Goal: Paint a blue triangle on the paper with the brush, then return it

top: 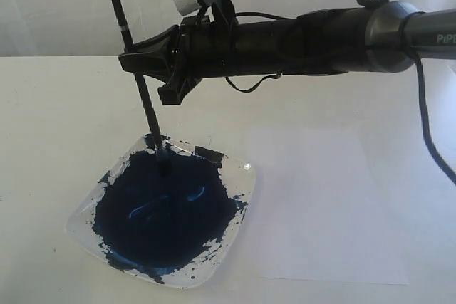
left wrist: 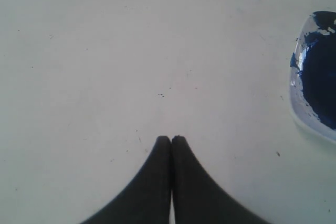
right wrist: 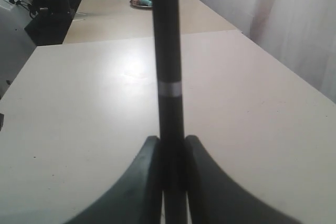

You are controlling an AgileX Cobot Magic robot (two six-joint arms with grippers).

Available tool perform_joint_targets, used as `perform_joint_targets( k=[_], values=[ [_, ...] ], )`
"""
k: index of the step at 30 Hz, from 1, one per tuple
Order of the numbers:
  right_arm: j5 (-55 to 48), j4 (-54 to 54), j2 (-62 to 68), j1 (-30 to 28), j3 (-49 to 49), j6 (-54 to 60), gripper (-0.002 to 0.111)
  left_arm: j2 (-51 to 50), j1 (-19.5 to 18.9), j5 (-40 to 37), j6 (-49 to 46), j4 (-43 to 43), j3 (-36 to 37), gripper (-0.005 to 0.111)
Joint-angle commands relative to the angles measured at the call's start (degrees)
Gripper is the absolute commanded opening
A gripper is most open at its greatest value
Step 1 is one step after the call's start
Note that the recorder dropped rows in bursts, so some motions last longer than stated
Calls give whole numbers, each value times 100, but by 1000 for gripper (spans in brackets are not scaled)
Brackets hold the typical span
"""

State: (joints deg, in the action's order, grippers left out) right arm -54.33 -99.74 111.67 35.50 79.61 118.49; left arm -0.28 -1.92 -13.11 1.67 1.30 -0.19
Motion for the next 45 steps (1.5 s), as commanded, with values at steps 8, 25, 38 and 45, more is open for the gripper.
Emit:
perform_joint_targets(
  k=[8,25,38,45],
  values=[
    [-281,-20,-283,-84,29,-190,0,28,-11,22,44,4,19,0],
    [-1067,-20,-1128,-968,-1079,-694,0,28,-11,22,44,4,19,0],
    [-1009,-20,-1237,-1052,-1105,-1618,0,28,-11,22,44,4,19,0],
    [-981,-20,-1237,-1052,-1105,-1849,0,28,-11,22,44,4,19,0]
  ],
)
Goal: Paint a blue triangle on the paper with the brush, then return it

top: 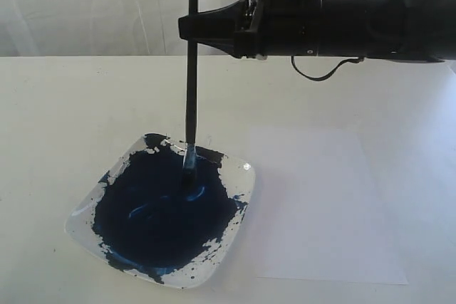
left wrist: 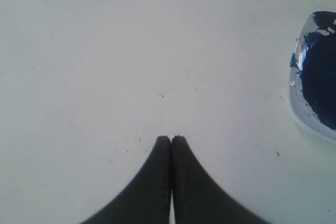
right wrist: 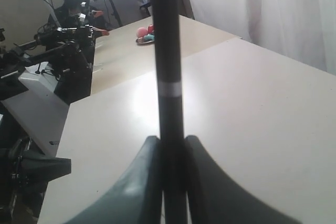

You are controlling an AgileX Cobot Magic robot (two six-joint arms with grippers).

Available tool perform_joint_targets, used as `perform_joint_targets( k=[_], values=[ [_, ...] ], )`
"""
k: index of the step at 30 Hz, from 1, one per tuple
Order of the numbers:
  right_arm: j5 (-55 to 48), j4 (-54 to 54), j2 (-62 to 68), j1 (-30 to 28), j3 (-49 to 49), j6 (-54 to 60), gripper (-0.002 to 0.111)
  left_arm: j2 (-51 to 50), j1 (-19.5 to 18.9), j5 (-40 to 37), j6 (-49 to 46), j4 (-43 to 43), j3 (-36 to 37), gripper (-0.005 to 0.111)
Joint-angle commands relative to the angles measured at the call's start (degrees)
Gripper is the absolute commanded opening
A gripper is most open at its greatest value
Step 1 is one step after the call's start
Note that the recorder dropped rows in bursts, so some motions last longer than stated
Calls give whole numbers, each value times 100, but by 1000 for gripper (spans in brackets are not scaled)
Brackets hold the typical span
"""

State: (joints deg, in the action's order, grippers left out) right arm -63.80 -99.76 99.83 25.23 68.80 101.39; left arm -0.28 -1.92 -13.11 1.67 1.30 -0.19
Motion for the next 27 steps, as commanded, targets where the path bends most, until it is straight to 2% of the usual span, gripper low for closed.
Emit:
perform_joint_targets(
  k=[1,6,13,27],
  values=[
    [-34,-19,-53,-25,-25,-138,0,28,-11,22,44,4,19,0],
    [-34,-19,-53,-25,-25,-138,0,28,-11,22,-521,57,19,0],
    [-34,-19,-53,-25,-25,-124,0,28,-11,77,-673,75,19,0],
    [120,-19,-53,-25,-25,-126,0,28,-11,2470,-739,99,19,0]
  ],
)
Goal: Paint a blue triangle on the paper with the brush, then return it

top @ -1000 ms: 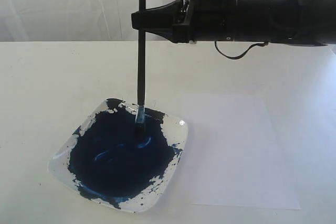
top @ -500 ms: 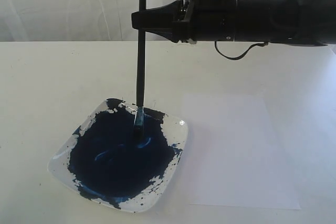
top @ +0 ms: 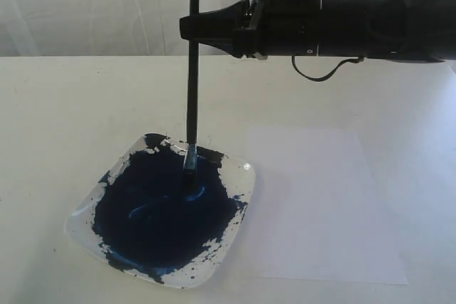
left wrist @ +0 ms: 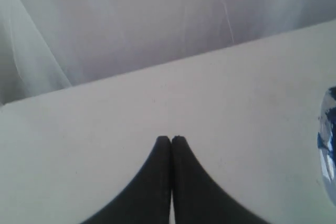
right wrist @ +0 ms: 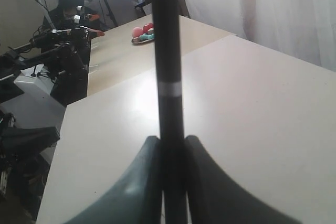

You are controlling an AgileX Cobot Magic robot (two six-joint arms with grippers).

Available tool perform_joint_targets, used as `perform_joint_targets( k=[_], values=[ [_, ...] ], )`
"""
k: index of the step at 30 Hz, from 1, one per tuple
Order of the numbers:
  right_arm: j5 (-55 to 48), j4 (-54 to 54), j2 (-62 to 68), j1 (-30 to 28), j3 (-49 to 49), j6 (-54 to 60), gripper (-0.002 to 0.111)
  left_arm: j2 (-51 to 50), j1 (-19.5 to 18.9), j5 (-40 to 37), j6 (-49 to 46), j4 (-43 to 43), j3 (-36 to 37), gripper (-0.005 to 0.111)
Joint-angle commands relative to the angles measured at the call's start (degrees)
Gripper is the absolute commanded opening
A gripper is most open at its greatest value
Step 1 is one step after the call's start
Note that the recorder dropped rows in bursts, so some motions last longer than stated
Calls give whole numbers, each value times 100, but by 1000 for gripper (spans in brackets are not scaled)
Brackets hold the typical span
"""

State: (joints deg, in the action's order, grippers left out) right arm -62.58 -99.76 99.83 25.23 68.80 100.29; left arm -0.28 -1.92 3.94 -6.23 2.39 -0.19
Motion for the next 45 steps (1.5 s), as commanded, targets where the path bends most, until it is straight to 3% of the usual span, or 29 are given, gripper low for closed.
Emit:
perform_joint_targets(
  k=[1,4,7,9,10,11,14,16,17,18,19,21,22,25,45],
  values=[
    [-1,-19,-53,-25,-25,-16,0,28,-11,1090,158,-10,19,0],
    [-1,-19,-53,-25,-25,-16,0,28,-11,2242,443,-10,19,0],
    [-1,-19,-53,-25,-25,-16,0,28,-11,3165,-32,-239,19,0],
    [-24,-19,-53,-25,-25,-16,0,28,-11,2976,133,-721,7,0],
    [-24,-19,-53,-25,-25,-16,0,28,-11,2414,339,-1104,-196,0],
    [-24,-19,-53,-25,-25,-16,0,-227,-11,1302,430,-1536,-564,0],
    [-24,-19,-53,-25,-25,-16,0,-1319,-11,-227,430,-1360,-1498,0],
    [-24,-19,-53,-25,-25,-16,0,-2477,24,-1362,430,-1422,-2405,0],
    [-25,-19,-53,-14,-25,-16,0,-3227,121,-2135,85,-1868,-2871,0],
    [-25,-19,-53,-14,-25,-16,0,-3651,222,-2598,-541,-2308,-3141,0],
    [-25,-19,-53,-14,-25,-16,0,-4494,413,-3505,-2343,-3685,-3584,0],
    [-25,-19,-53,-14,-25,-16,0,-5518,473,-4529,-4359,-5272,-4026,0],
    [-25,-19,-53,-14,-25,-16,0,-5872,473,-4622,-4763,-5650,-4181,0],
    [-25,-19,-53,-14,-25,-16,0,-6373,473,-4595,-4752,-5829,-4429,0],
    [112,-19,-42,-13,-1,352,0,-6368,473,-4555,-4775,-5805,-4444,0]
  ],
)
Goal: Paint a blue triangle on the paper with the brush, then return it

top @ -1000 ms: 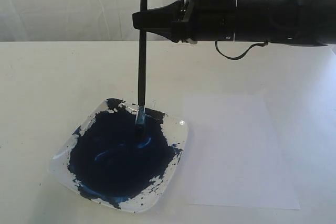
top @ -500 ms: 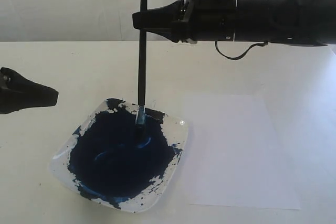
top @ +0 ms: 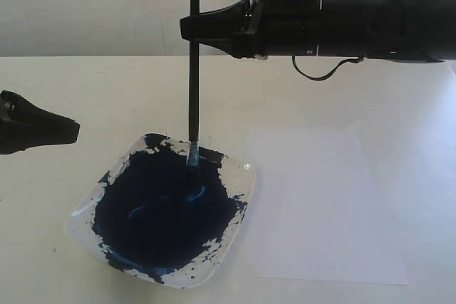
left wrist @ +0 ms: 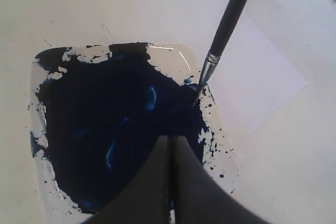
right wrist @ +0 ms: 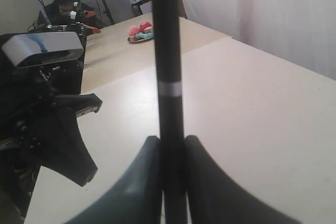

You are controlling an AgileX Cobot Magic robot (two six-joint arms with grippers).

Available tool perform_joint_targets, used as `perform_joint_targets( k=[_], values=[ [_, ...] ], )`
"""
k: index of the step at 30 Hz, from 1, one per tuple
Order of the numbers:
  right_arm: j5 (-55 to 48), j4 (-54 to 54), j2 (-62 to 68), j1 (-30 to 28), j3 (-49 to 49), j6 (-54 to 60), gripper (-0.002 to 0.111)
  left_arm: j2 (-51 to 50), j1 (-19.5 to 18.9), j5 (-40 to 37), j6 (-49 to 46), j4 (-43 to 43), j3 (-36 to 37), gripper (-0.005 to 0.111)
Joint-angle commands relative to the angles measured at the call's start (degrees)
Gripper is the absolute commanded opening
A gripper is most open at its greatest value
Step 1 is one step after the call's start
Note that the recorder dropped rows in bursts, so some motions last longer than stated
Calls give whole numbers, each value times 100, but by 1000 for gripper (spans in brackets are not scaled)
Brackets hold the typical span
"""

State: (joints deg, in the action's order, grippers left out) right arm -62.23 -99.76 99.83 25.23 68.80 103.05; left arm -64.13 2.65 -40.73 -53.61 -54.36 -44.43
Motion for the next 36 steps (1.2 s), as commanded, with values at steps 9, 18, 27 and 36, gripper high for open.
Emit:
perform_joint_targets(
  k=[9,18,27,36],
  values=[
    [891,835,-31,12,611,-1447,0,17,15,-88,-37,-130,-21,0],
    [2791,2228,-23,734,1047,-3407,0,17,15,-88,-37,-130,-21,0],
    [4729,4765,-23,1347,1187,-6397,0,17,15,-88,-37,-130,-21,0],
    [6424,8387,-23,1876,1065,-10438,0,17,15,-88,-37,-130,-21,0]
  ],
)
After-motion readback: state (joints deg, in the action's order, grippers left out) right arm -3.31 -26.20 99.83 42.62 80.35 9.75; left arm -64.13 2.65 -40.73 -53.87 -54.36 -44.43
